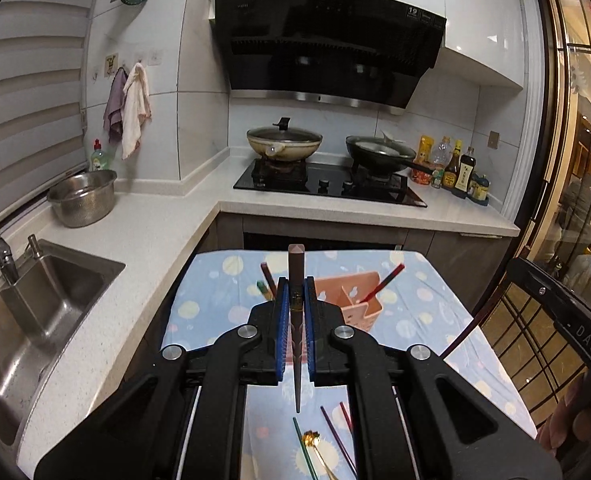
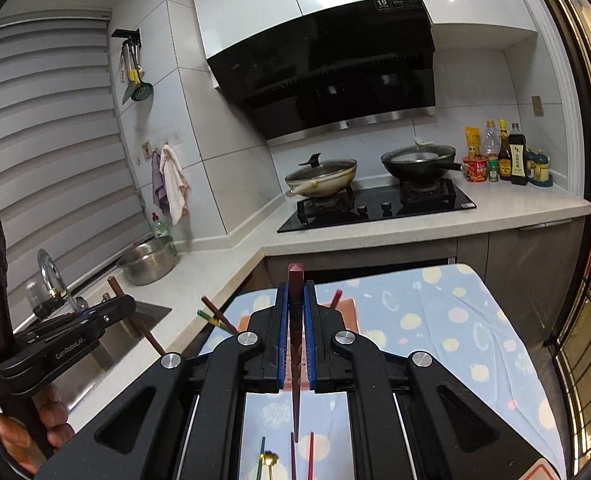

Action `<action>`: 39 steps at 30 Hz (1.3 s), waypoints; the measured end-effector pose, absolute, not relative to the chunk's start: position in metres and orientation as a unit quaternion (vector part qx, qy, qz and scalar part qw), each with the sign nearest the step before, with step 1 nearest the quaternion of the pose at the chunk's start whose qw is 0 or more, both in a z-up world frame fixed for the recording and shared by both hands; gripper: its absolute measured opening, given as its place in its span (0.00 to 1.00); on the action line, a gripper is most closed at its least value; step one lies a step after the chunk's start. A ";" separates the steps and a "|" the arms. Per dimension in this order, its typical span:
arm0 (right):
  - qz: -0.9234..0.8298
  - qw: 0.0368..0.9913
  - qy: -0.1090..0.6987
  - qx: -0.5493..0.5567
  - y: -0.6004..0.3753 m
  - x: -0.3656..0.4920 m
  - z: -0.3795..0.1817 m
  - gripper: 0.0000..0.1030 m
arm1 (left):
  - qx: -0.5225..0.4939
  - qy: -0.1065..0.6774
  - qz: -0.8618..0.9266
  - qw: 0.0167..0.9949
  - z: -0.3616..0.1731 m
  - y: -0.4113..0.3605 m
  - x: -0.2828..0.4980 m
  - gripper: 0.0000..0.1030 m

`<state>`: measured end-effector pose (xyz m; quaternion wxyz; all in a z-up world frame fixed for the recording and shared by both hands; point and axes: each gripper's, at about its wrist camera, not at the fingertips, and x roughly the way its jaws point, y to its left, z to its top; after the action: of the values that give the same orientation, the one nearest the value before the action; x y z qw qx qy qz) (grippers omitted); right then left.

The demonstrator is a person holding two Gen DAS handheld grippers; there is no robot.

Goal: Organize utensils
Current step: 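Lift both chopsticks and carry them above the pink holder with both tools, then lower both chopsticks into the pink holder and open both tools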

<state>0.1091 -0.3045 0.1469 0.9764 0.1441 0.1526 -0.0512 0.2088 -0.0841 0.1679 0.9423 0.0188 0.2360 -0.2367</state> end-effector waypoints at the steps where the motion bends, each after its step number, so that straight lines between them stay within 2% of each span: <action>1: -0.053 0.978 0.145 0.140 -0.305 0.115 0.154 0.07 | 0.017 0.230 -0.237 0.944 0.174 -0.086 0.212 0.07; 9: -0.061 0.981 0.101 0.156 -0.318 0.160 0.191 0.07 | 0.008 0.182 -0.238 0.954 0.220 -0.108 0.245 0.07; 14: -0.069 0.980 0.090 0.162 -0.322 0.191 0.196 0.07 | 0.008 0.163 -0.239 0.957 0.229 -0.123 0.267 0.07; 29: -0.074 0.969 0.175 0.155 -0.319 0.266 0.131 0.07 | 0.018 0.224 -0.227 0.948 0.166 -0.145 0.326 0.07; 33: -0.079 0.969 0.180 0.150 -0.317 0.267 0.124 0.11 | 0.022 0.231 -0.226 0.946 0.157 -0.145 0.326 0.08; 34: -0.079 0.969 0.180 0.147 -0.316 0.266 0.124 0.12 | 0.023 0.232 -0.225 0.946 0.157 -0.145 0.325 0.09; 38: -0.080 0.971 0.176 0.144 -0.313 0.260 0.127 0.16 | 0.013 0.231 -0.215 0.949 0.157 -0.141 0.323 0.37; 39: -0.079 0.971 0.174 0.143 -0.312 0.257 0.128 0.20 | 0.011 0.230 -0.215 0.949 0.158 -0.139 0.322 0.38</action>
<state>0.2574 -0.3125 0.1275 0.9710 0.1433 0.1742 -0.0792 0.3225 -0.1389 0.1580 0.9491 0.0109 0.2302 -0.2149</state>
